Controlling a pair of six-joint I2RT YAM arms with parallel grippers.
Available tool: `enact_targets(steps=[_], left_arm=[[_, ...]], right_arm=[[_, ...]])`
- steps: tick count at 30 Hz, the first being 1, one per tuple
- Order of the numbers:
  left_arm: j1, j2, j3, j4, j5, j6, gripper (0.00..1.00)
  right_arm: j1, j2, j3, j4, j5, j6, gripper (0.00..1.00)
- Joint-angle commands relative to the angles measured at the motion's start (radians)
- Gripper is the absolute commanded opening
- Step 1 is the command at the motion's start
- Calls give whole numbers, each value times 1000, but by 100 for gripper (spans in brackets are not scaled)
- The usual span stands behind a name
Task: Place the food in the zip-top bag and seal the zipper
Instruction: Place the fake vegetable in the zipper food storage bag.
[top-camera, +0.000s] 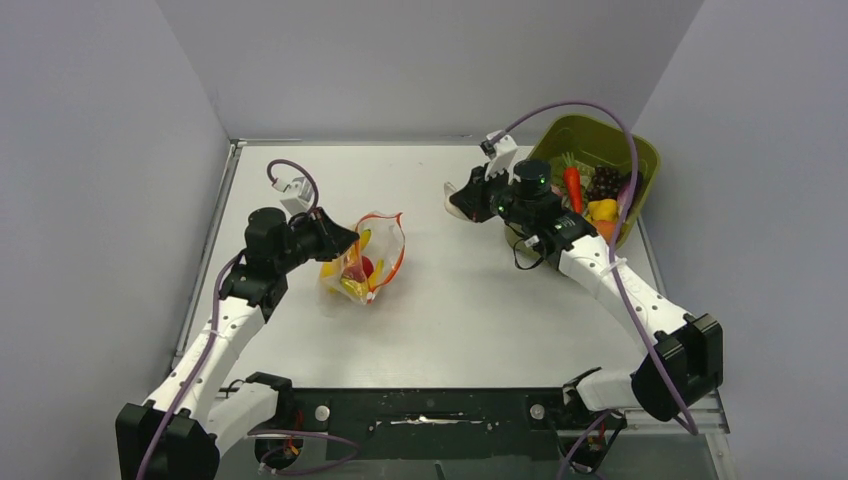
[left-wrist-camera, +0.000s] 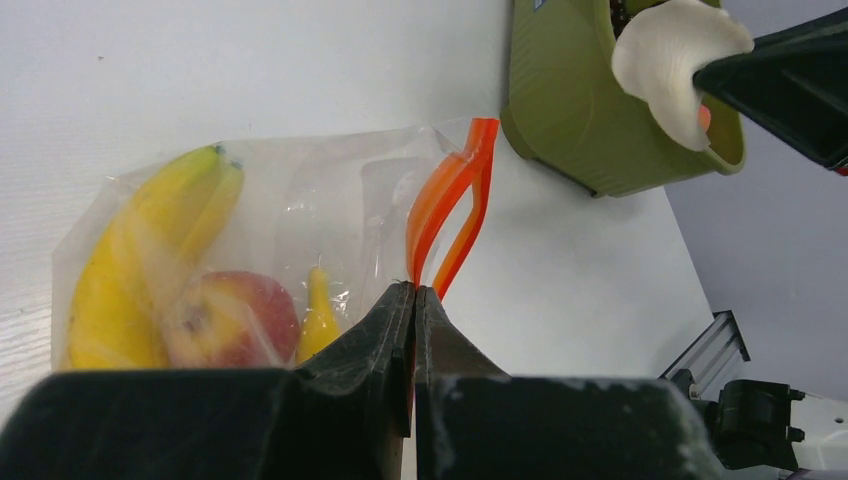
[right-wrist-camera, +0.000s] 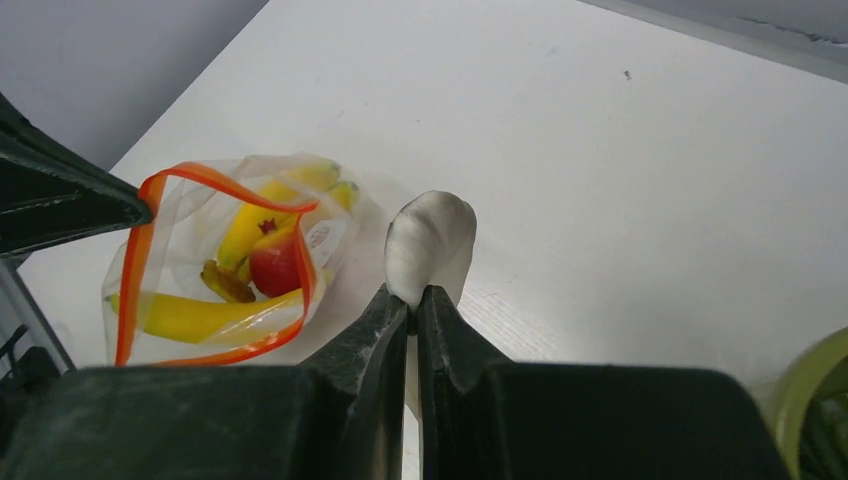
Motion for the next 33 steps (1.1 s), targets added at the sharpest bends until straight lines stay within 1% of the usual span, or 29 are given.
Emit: enact_targets(steps=[1, 7, 12, 15, 21, 30, 33], left_arm=[[5, -33, 52, 84, 4, -19, 0], [6, -59, 24, 139, 22, -6, 0], [6, -63, 36, 116, 37, 23, 0], [6, -74, 33, 105, 39, 35, 0], [6, -93, 9, 108, 40, 44, 0], [6, -83, 7, 120, 98, 33, 0], [5, -86, 10, 121, 108, 22, 0]], right_arm=[[56, -52, -54, 155, -17, 119, 0], [152, -11, -77, 196, -4, 199, 0], [248, 47, -79, 253, 68, 331, 0], [286, 90, -58, 281, 80, 370, 0], [327, 137, -19, 283, 114, 397, 0], [359, 175, -50, 402, 150, 458, 2], [367, 193, -40, 415, 173, 463, 3]])
